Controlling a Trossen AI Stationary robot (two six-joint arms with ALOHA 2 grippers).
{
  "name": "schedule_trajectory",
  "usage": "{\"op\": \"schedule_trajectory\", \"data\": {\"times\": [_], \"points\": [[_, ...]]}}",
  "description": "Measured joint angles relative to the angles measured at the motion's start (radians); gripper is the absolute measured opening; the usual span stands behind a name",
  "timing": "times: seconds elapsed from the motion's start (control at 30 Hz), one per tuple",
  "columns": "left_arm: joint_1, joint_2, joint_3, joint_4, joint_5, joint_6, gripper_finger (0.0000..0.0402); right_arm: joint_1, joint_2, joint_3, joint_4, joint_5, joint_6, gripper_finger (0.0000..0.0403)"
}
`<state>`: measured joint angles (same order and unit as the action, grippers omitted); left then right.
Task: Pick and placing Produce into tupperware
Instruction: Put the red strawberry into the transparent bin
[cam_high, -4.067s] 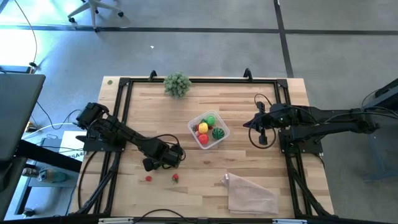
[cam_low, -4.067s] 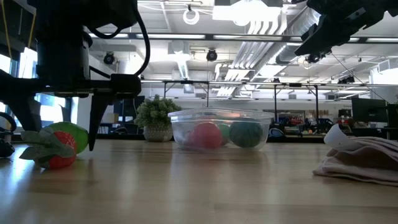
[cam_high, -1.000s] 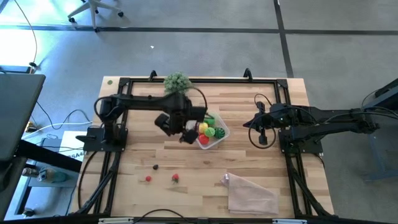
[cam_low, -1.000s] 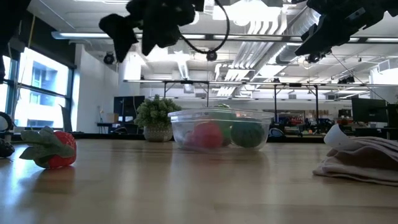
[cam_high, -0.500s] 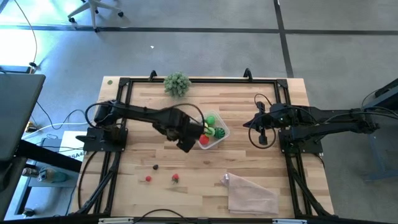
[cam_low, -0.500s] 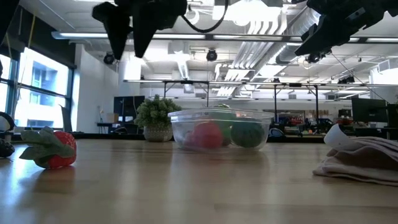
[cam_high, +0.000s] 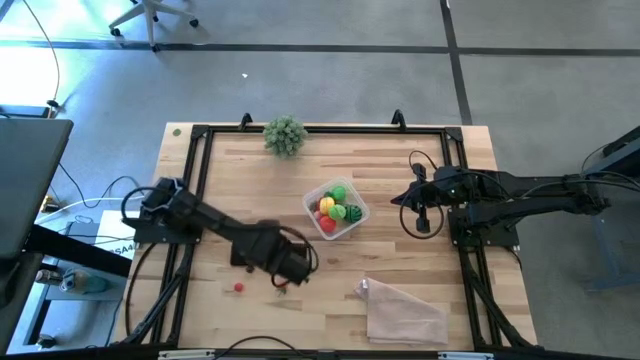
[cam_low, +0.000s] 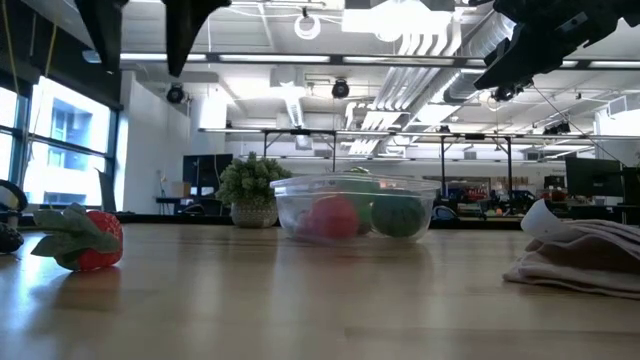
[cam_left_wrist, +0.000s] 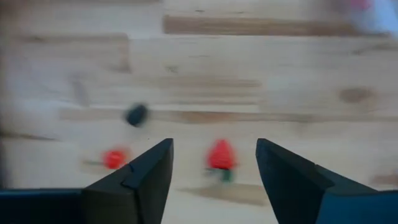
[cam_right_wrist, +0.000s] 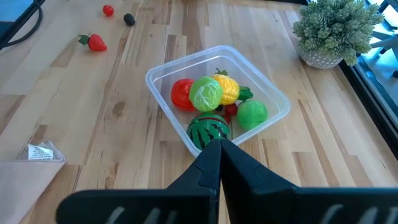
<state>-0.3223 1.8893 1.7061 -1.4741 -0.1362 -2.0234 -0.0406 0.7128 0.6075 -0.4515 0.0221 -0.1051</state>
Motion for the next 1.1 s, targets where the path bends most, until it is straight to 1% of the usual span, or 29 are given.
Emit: {"op": "schedule_trajectory", "data": {"times": [0.07,0.13,0.37,0.67,0.97,1.1], "points": [[-0.035,0.007,0.001,0.042,-0.042,-0.094,0.0210,0.000,0.000,0.000,0.000,0.000,0.000,0.0000],[-0.063,0.021,0.000,0.070,-0.057,-0.154,0.0203,0.000,0.000,0.000,0.000,0.000,0.000,0.0000],[-0.113,0.124,0.000,0.098,-0.048,-0.281,0.0193,0.000,0.000,0.000,0.000,0.000,0.000,0.0000],[-0.118,0.224,0.000,0.150,-0.013,-0.261,0.0193,0.000,0.000,0.000,0.000,0.000,0.000,0.0000],[-0.119,0.260,0.000,0.203,0.020,-0.260,0.0194,0.000,0.000,0.000,0.000,0.000,0.000,0.0000],[-0.120,0.282,-0.002,0.210,0.035,-0.266,0.0208,0.000,0.000,0.000,0.000,0.000,0.000,0.0000]]}}
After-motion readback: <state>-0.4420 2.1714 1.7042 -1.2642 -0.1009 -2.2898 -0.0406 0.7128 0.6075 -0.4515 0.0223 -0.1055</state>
